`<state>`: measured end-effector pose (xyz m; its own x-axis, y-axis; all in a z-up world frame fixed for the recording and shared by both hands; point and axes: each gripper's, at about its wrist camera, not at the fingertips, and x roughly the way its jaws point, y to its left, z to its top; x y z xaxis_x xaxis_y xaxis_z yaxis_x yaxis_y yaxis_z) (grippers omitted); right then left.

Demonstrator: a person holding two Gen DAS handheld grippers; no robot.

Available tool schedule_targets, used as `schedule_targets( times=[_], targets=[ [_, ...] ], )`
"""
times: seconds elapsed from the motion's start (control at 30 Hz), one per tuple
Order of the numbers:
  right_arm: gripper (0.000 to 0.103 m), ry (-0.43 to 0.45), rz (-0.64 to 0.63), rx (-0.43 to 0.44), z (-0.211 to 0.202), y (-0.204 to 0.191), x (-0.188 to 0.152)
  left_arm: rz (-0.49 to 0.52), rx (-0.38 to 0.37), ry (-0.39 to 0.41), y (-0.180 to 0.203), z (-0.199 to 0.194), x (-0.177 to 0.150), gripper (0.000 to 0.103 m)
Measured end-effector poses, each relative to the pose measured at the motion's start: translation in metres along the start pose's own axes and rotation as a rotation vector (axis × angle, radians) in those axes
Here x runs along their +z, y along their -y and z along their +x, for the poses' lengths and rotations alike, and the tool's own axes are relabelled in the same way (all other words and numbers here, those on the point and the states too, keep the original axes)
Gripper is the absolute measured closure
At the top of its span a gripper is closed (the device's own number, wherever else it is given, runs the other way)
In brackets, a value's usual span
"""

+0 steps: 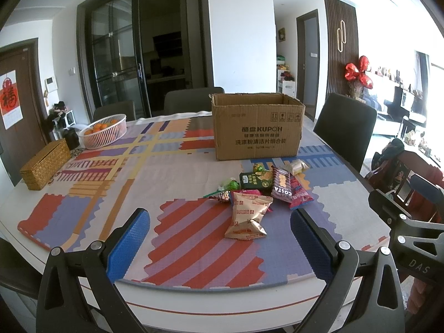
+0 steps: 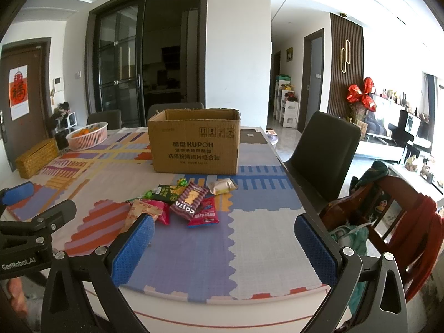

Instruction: Organize snacks

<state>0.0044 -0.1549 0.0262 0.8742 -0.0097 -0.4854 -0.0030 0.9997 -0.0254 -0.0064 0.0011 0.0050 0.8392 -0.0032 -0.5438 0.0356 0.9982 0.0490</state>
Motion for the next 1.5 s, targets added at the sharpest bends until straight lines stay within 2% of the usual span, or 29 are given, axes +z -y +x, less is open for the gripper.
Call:
schedule_targets(
  times=[1.5],
  targets=[
    [0.001, -0.005, -0.002, 0.002, 0.0015, 0.0017, 0.0030, 0.004, -0.003, -0.011, 0.0021, 0.0011, -0.0008, 0.000]
  ],
)
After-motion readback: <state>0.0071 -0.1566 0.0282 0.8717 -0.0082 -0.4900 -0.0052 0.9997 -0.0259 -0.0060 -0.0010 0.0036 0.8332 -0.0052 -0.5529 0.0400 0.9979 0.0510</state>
